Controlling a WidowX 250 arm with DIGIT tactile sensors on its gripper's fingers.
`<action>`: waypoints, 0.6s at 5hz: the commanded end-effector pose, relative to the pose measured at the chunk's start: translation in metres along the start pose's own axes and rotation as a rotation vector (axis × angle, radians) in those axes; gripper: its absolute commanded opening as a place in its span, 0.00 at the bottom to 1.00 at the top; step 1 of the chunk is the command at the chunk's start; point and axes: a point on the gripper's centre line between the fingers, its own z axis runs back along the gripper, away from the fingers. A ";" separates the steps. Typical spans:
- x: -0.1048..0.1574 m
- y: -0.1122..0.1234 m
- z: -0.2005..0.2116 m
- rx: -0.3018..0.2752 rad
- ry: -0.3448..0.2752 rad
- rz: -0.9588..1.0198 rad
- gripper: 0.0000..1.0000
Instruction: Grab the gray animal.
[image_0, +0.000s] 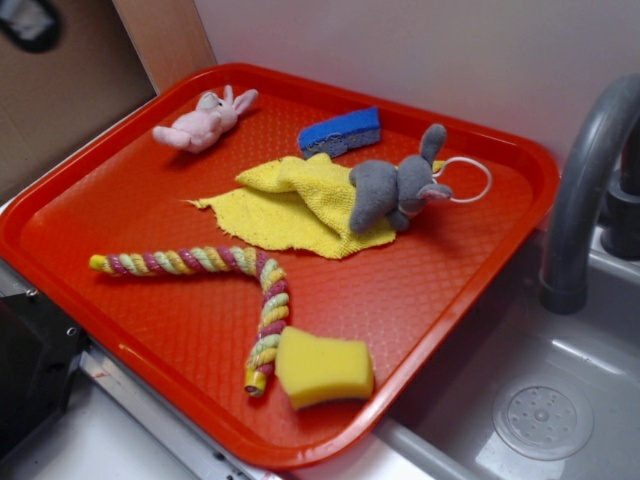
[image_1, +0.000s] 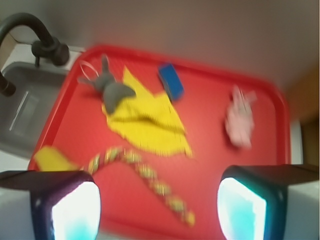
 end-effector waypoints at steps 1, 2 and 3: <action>0.050 -0.030 -0.063 -0.059 -0.110 -0.175 1.00; 0.066 -0.047 -0.101 -0.100 -0.075 -0.202 1.00; 0.073 -0.057 -0.141 -0.075 -0.010 -0.286 1.00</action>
